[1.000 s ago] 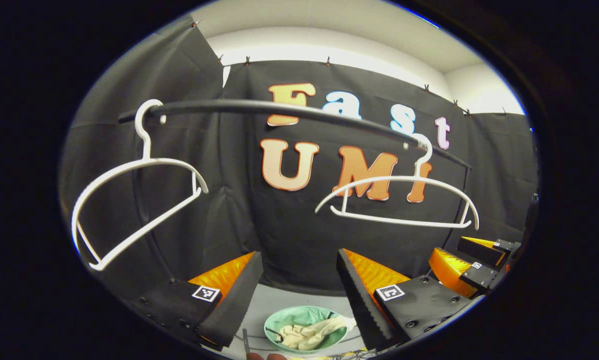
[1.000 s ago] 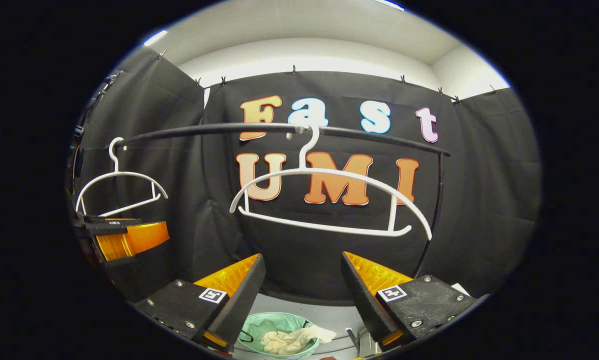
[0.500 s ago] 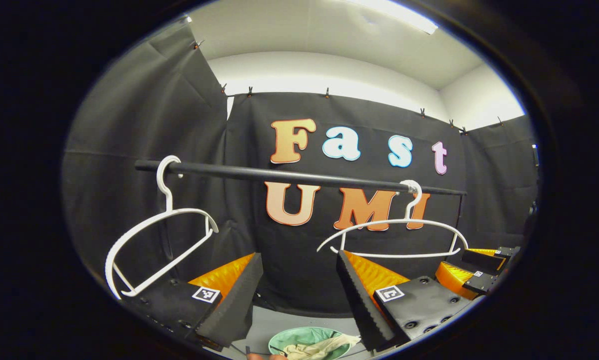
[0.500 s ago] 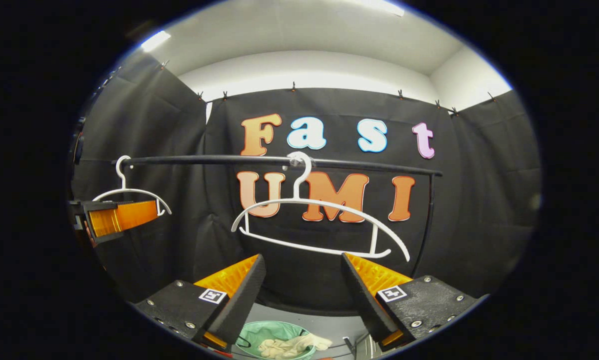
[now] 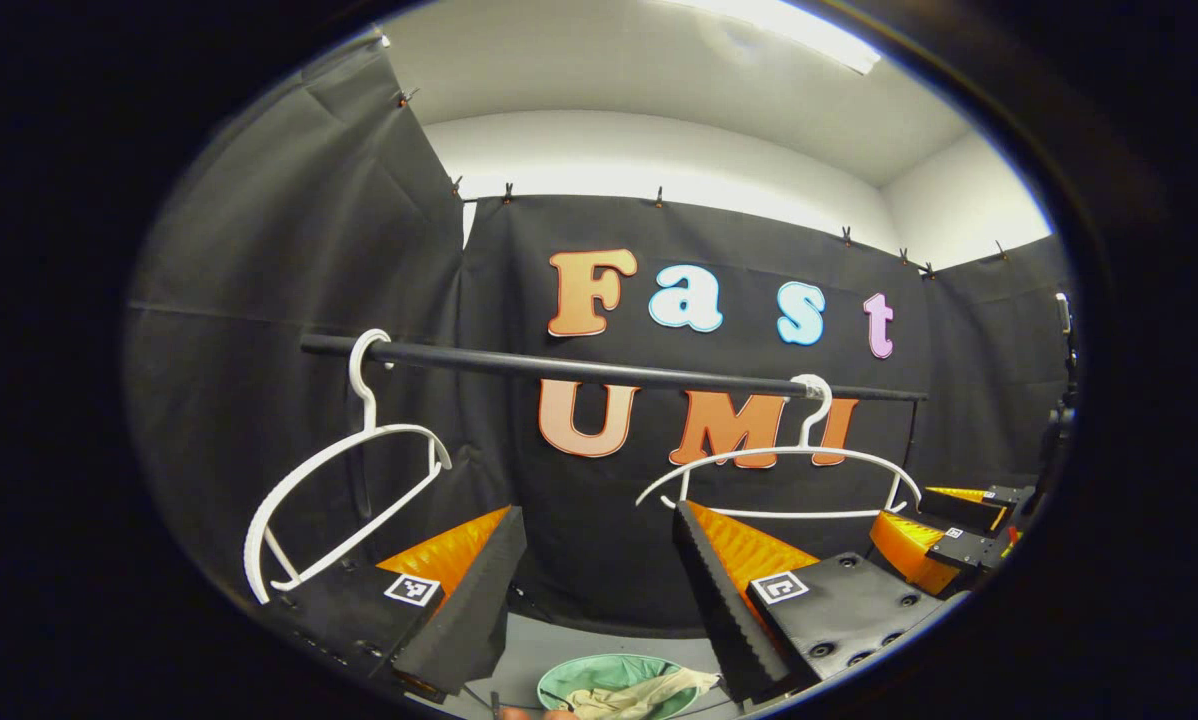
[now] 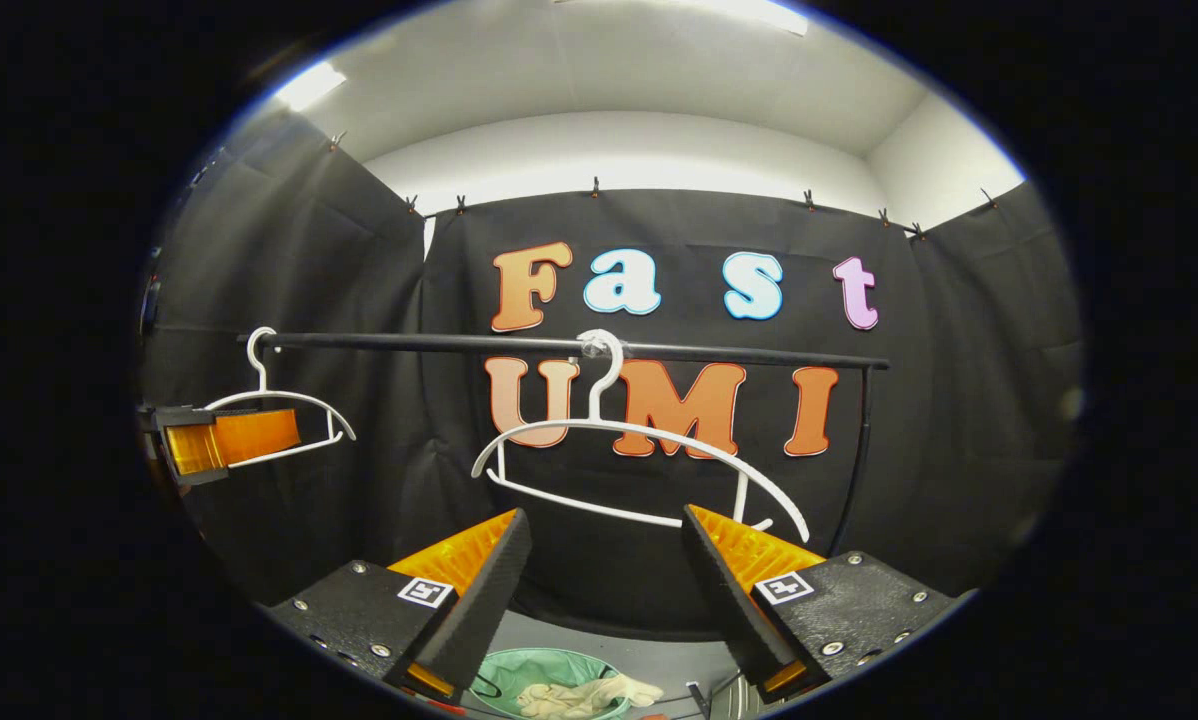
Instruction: Grasp the clothes on the hanger with both hands and then place them into the laundry hamper below.
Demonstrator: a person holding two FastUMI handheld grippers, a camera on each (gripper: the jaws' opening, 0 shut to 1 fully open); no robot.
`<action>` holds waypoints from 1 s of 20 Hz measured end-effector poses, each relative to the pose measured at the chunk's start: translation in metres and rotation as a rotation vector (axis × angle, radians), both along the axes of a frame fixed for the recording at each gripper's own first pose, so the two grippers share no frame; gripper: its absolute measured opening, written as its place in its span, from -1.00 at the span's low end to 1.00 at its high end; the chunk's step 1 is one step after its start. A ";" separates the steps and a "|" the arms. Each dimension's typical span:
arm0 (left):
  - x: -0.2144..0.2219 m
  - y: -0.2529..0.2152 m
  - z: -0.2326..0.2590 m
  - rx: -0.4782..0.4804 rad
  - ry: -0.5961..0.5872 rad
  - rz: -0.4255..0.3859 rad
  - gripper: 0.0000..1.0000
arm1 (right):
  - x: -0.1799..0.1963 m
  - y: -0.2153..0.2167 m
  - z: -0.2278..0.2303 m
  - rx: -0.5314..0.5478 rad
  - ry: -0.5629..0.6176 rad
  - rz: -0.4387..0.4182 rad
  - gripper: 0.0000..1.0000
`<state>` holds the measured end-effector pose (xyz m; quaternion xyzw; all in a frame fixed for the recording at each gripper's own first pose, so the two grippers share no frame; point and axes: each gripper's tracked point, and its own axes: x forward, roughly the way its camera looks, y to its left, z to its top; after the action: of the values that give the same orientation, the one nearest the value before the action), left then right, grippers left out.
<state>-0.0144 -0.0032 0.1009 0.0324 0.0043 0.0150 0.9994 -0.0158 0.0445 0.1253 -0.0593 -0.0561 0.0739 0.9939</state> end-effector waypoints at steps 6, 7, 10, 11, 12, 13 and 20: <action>0.007 -0.011 -0.005 0.027 0.029 -0.016 0.89 | 0.006 -0.006 -0.008 0.008 0.017 -0.015 0.88; 0.010 -0.013 -0.005 0.023 0.029 -0.019 0.89 | 0.007 -0.007 -0.011 0.017 0.031 -0.015 0.88; 0.016 -0.016 -0.005 0.017 0.034 -0.021 0.89 | 0.010 -0.012 -0.014 0.045 0.039 -0.024 0.88; 0.017 -0.016 -0.004 0.017 0.032 -0.018 0.89 | 0.011 -0.017 -0.014 0.045 0.039 -0.035 0.80; 0.018 -0.017 -0.004 0.019 0.030 -0.017 0.94 | 0.011 -0.020 -0.013 0.048 0.034 -0.039 0.88; 0.019 -0.019 -0.002 0.022 0.026 -0.020 0.94 | 0.010 -0.022 -0.012 0.052 0.030 -0.035 0.89; 0.022 -0.014 0.004 0.049 -0.015 -0.011 0.89 | 0.015 -0.034 -0.017 0.051 0.037 -0.072 0.88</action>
<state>0.0081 -0.0176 0.1045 0.0568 -0.0036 0.0100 0.9983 -0.0008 0.0104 0.1086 -0.0347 -0.0373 0.0376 0.9980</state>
